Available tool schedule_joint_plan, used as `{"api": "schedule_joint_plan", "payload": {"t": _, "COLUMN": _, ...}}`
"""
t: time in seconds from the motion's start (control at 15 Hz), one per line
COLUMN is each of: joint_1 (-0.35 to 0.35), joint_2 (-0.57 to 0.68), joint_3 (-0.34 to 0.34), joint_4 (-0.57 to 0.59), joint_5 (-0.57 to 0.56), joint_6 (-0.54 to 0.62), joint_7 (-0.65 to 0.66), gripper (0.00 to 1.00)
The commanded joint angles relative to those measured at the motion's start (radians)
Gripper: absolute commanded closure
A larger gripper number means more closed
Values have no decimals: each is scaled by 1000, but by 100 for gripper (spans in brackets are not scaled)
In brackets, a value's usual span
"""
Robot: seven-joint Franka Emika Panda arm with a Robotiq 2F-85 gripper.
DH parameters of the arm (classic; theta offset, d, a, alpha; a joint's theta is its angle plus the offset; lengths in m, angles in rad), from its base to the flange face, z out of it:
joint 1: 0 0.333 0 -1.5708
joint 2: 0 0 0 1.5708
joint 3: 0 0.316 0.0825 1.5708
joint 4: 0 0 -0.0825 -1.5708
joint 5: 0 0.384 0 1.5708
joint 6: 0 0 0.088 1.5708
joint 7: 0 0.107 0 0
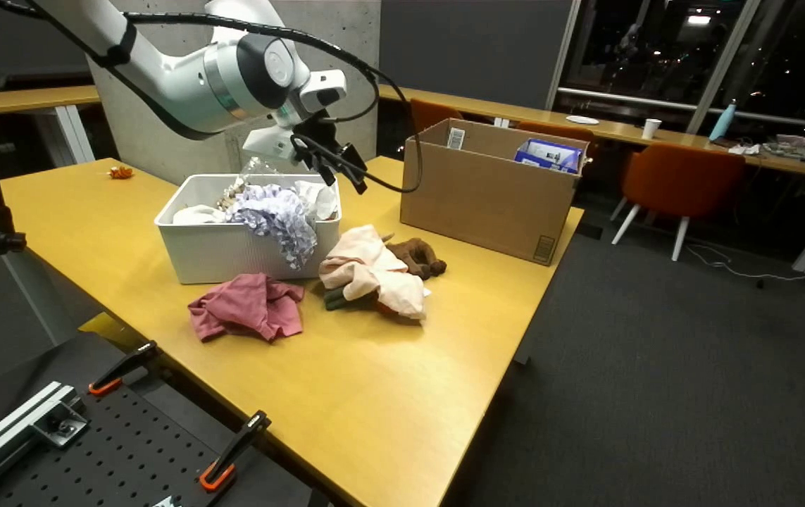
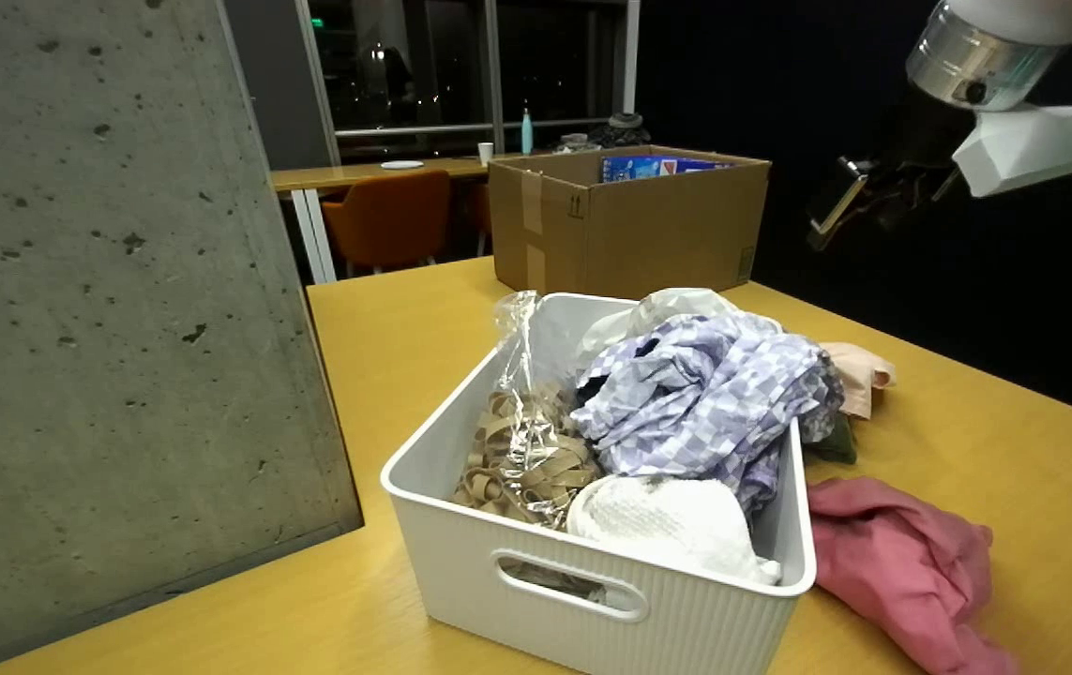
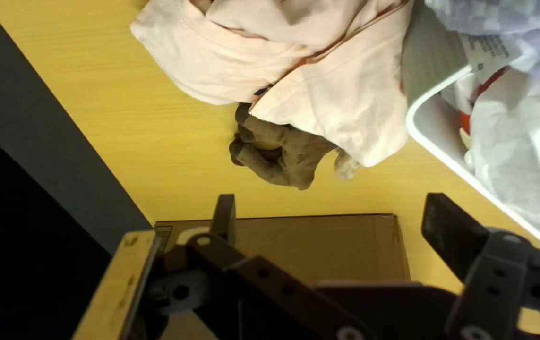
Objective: Remove the laundry from the basket and lay it on the table, put back the pitch coloured laundry
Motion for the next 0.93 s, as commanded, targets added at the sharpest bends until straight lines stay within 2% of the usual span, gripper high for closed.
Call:
{"api": "schedule_joint_plan", "payload": {"t": 0.0, "joint_1": -38, "joint_2": -14, "joint_3": 16, "joint_4": 8, "joint_5": 112, "joint_6": -12, "joint_7": -99, "gripper": 0}}
{"api": "schedule_joint_plan", "payload": {"t": 0.27, "joint_1": -69, "joint_2": 23, "joint_3": 42, "joint_4": 15, "joint_5": 231, "joint_6": 2, "joint_7": -192, "gripper": 0}}
{"api": "schedule_joint_plan", "payload": {"t": 0.87, "joint_1": -82, "joint_2": 111, "joint_3": 70, "joint_4": -10, "joint_5": 373, "joint_6": 66, "joint_7": -267, "gripper": 0}}
